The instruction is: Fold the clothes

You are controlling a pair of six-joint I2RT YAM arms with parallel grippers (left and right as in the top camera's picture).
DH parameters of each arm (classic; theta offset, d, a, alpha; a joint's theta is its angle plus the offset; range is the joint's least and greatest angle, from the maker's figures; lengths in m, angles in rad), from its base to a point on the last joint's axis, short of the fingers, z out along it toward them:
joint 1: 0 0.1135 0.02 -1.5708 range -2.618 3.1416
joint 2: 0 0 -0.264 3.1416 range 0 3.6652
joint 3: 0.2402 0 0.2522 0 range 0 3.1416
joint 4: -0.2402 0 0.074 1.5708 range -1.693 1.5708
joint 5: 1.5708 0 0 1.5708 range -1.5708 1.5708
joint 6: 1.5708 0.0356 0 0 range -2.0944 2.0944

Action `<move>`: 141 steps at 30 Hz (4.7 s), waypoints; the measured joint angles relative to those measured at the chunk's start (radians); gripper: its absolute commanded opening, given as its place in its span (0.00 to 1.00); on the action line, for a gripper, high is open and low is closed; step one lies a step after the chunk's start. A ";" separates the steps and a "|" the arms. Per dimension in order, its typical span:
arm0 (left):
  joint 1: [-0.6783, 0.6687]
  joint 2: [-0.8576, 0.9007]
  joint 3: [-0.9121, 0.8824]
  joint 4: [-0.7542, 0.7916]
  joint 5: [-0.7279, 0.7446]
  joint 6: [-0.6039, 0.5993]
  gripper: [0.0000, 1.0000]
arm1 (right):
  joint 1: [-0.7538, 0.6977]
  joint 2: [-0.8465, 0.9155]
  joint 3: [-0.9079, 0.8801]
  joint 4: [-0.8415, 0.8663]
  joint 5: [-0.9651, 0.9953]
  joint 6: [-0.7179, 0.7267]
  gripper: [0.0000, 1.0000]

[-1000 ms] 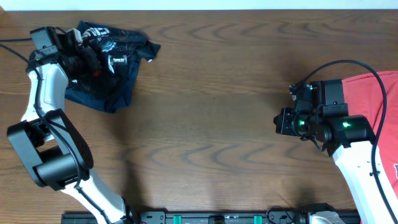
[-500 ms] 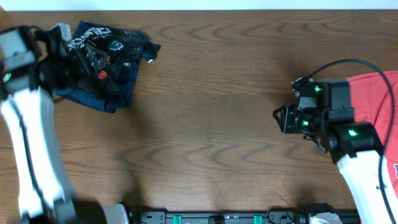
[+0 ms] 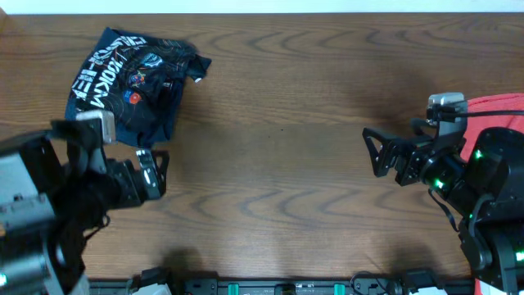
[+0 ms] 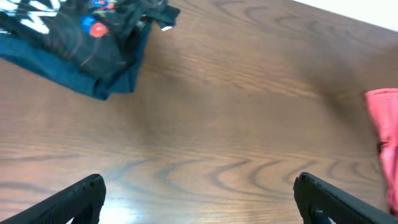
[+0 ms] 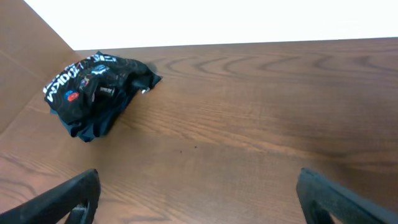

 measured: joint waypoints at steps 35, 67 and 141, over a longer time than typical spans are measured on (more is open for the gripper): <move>-0.001 -0.011 0.000 -0.013 -0.099 0.014 0.98 | 0.000 -0.164 -0.043 0.143 0.077 -0.198 0.99; -0.001 -0.011 0.000 -0.014 -0.099 0.014 0.98 | -0.001 -0.828 -1.073 0.617 0.072 -0.267 0.99; -0.260 -0.954 -1.516 1.387 -0.118 0.021 0.98 | -0.001 -0.829 -1.077 0.618 0.064 -0.267 0.99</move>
